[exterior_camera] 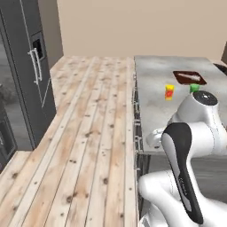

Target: Place the drinks on the dining counter in a tight cluster.

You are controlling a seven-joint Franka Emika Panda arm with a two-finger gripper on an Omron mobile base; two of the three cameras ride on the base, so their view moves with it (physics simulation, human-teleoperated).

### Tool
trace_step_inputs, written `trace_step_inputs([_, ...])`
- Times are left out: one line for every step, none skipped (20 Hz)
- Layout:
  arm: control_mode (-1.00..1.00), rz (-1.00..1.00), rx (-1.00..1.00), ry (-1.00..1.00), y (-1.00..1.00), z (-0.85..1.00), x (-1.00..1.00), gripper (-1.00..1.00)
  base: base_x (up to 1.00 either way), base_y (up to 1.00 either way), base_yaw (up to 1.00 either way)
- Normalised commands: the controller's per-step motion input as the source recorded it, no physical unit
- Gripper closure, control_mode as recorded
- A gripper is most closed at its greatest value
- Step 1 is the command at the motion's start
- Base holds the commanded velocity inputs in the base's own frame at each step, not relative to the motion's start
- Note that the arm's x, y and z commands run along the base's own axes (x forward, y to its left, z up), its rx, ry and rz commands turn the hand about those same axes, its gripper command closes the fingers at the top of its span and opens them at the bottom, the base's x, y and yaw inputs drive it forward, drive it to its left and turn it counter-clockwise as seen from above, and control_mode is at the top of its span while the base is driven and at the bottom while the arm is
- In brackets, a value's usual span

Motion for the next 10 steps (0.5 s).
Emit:
trace_step_inputs([1.00, 0.00, 0.00, 0.00, 0.00, 0.00, 0.00, -1.00, 0.00, 1.00, 0.61])
trace_step_inputs([1.00, 0.00, 0.00, 0.00, 0.00, 0.00, 0.00, -1.00, 0.09, 1.00, 0.56])
trace_step_inputs([1.00, 0.00, 0.00, 0.00, 0.00, 0.00, 0.00, -1.00, 0.54, 1.00, 0.48])
trace_step_inputs([1.00, 0.00, 0.00, 0.00, 0.00, 0.00, 0.00, -1.00, 0.90, 1.00, 0.36])
trace_step_inputs([1.00, 0.00, 0.00, 0.00, 0.00, 0.00, 0.00, -1.00, 1.00, 1.00, 0.16])
trace_step_inputs([1.00, 0.00, 0.00, 0.00, 0.00, 0.00, 0.00, -1.00, 1.00, 1.00, 0.03])
trace_step_inputs([1.00, 0.00, 0.00, 0.00, 0.00, 0.00, 0.00, -1.00, 1.00, 1.00, 0.00])
trace_step_inputs([1.00, 0.00, 0.00, 0.00, 0.00, 0.00, 0.00, -1.00, 1.00, 1.00, 0.00])
trace_step_inputs([1.00, 0.00, 0.00, 0.00, 0.00, 0.00, 0.00, -1.00, 1.00, 1.00, -0.04])
trace_step_inputs([1.00, 0.00, 0.00, 0.00, 0.00, 0.00, 0.00, -1.00, 1.00, 1.00, -0.05])
